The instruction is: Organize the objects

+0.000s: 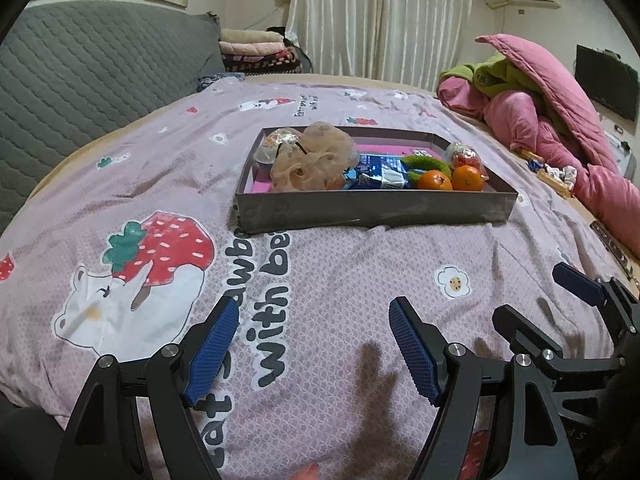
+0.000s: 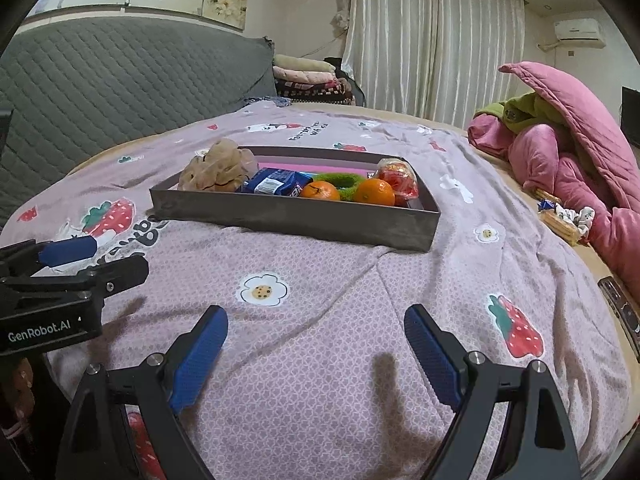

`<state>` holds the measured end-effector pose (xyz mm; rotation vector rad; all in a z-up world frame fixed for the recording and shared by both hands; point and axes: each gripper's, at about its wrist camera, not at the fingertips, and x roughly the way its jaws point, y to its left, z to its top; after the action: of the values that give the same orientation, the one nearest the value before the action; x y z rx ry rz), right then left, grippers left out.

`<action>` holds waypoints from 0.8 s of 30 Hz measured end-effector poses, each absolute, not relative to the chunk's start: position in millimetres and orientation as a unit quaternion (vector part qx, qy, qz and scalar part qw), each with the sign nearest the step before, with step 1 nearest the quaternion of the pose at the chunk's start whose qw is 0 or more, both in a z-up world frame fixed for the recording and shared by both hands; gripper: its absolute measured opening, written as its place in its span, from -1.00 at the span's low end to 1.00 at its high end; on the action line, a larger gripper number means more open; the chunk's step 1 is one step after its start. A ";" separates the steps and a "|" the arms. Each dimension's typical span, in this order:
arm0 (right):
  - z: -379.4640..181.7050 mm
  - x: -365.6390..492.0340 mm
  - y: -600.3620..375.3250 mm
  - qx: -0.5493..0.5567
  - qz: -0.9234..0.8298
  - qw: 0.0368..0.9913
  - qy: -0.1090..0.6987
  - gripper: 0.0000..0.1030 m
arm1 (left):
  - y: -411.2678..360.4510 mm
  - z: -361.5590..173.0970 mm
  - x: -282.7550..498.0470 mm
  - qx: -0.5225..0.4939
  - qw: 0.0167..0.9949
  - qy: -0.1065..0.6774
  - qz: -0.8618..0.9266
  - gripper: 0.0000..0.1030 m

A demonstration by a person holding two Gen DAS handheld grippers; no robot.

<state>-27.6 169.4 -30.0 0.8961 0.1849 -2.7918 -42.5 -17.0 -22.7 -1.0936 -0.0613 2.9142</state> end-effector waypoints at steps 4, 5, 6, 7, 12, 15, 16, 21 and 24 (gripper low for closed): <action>-29.4 -27.4 169.2 0.301 -0.946 0.100 0.064 0.74 | -15.5 -24.2 -42.9 -0.354 0.014 -0.018 0.935 0.53; -29.3 -27.3 169.1 0.300 -0.947 0.100 0.065 0.74 | -15.3 -24.7 -43.4 -0.355 0.014 -0.017 0.935 0.53; -29.0 -27.3 169.4 0.299 -0.947 0.100 0.065 0.74 | -15.2 -24.9 -43.7 -0.355 0.014 -0.017 0.934 0.53; -28.9 -27.4 169.2 0.299 -0.947 0.100 0.067 0.74 | -14.9 -25.0 -43.8 -0.355 0.014 -0.016 0.934 0.53; -28.8 -28.3 169.8 0.299 -0.947 0.098 0.064 0.74 | -12.9 -26.0 -44.5 -0.358 0.015 -0.013 0.933 0.53; -28.7 -28.5 171.2 0.300 -0.947 0.097 0.061 0.74 | -12.5 -26.6 -44.7 -0.359 0.016 -0.013 0.933 0.53; -28.6 -28.4 171.7 0.300 -0.947 0.097 0.061 0.74 | -12.3 -26.9 -44.8 -0.360 0.017 -0.013 0.933 0.53; -29.2 -28.7 173.4 0.302 -0.947 0.096 0.059 0.74 | -12.4 -28.1 -45.0 -0.362 0.015 -0.012 0.932 0.53; -29.3 -28.4 172.9 0.302 -0.947 0.097 0.061 0.74 | -12.2 -27.4 -45.1 -0.361 0.015 -0.011 0.932 0.53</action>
<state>-28.4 172.9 -29.3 0.8931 0.1792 -2.8040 -45.0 -12.2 -27.4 -1.1245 -0.0348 2.9014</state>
